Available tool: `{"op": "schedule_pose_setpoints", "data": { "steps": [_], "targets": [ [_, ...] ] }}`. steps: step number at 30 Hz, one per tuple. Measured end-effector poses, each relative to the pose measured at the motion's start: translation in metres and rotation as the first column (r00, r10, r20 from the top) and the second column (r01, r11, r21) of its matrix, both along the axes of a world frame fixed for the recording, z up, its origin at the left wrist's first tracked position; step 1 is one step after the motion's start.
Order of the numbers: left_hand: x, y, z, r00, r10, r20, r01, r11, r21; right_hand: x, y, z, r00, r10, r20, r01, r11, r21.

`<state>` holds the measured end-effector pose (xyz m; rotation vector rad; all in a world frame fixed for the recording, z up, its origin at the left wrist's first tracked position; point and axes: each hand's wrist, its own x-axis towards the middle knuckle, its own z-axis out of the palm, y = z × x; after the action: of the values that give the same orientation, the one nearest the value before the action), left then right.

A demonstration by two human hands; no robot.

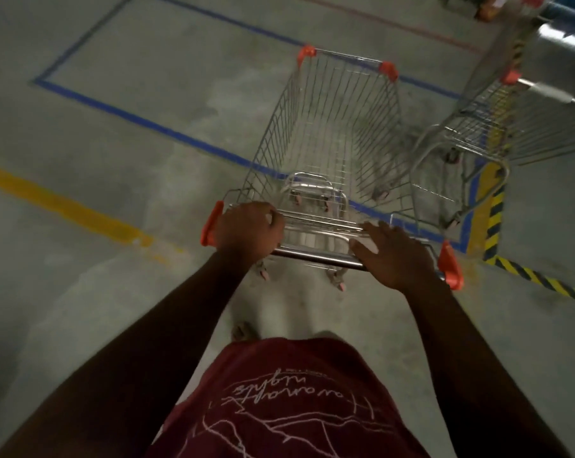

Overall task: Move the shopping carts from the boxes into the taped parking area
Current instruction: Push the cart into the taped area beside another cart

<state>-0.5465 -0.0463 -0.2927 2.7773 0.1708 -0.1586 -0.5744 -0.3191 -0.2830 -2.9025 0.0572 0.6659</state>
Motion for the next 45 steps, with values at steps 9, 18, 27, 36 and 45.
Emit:
{"op": "schedule_pose_setpoints", "data": {
  "steps": [9, 18, 27, 36, 45],
  "targets": [
    [0.124, 0.053, -0.008, 0.998, -0.069, -0.009, 0.069, 0.997, 0.028, 0.108, 0.033, -0.011, 0.997, 0.029, 0.075, -0.029, 1.000, -0.010],
    [0.275, 0.044, 0.001, 0.995, -0.102, -0.016, 0.103, 0.989, 0.101, 0.244, 0.030, -0.014, 0.995, -0.006, 0.103, 0.005, 1.000, 0.002],
    [0.425, 0.009, 0.004, 0.993, -0.109, -0.033, 0.113, 0.977, 0.179, 0.381, -0.002, -0.011, 0.993, -0.017, 0.119, 0.017, 1.000, 0.005],
    [0.561, -0.031, 0.001, 0.989, -0.145, 0.029, 0.143, 0.989, 0.046, 0.509, -0.039, -0.013, 0.990, -0.057, 0.132, 0.058, 0.998, -0.001],
    [0.665, -0.067, 0.002, 0.976, -0.214, 0.027, 0.214, 0.977, -0.011, 0.602, -0.072, -0.005, 0.985, -0.112, 0.129, 0.112, 0.994, 0.008]
  ]
}}
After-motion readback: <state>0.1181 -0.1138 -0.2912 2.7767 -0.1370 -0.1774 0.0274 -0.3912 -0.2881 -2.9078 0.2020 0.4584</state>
